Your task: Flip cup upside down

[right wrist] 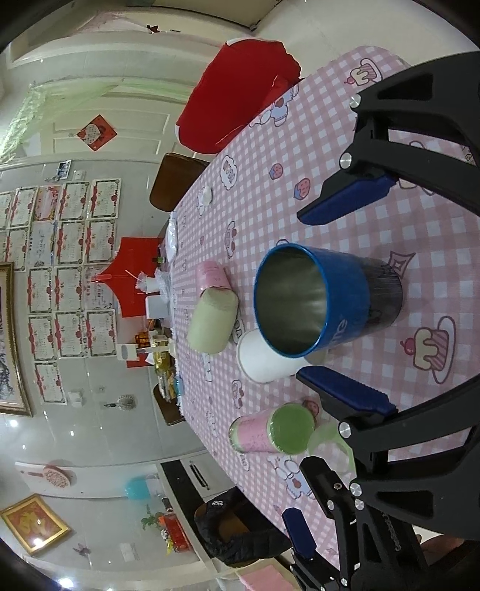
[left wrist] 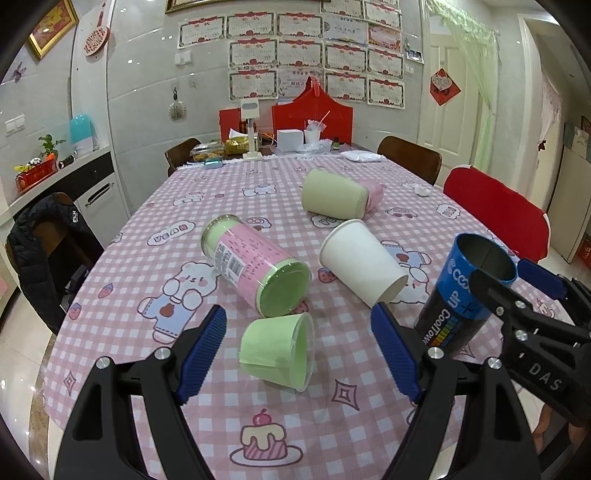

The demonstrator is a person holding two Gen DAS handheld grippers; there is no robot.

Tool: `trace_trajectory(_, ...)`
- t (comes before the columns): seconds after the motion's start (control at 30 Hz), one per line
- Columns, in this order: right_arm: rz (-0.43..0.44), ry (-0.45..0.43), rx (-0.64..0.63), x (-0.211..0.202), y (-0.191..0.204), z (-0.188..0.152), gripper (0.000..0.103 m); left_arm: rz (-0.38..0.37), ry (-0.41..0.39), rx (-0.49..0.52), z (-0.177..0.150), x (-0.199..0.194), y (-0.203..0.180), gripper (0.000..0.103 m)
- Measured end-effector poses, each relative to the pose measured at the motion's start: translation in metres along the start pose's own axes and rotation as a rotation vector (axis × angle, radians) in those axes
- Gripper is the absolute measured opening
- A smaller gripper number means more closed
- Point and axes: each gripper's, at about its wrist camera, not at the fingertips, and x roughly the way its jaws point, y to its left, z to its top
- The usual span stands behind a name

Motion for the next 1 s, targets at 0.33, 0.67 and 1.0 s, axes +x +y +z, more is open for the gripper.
trace_trajectory(0.33,0.009,-0.081,-0.001,-0.041,0.002,0.007,0.082,0.014,-0.072,-0.001,0.007,-0.041,0.000,0.079)
trace_trajectory(0.67,0.015,-0.178,-0.010,-0.084,0.006,0.017,0.085,0.020,-0.161,-0.003,0.013,-0.090,0.000,0.080)
trace_trajectory(1.0,0.016,-0.318,-0.023,-0.127,0.014,0.017,0.096,0.057,-0.295,-0.010,0.014,-0.141,0.003,0.080)
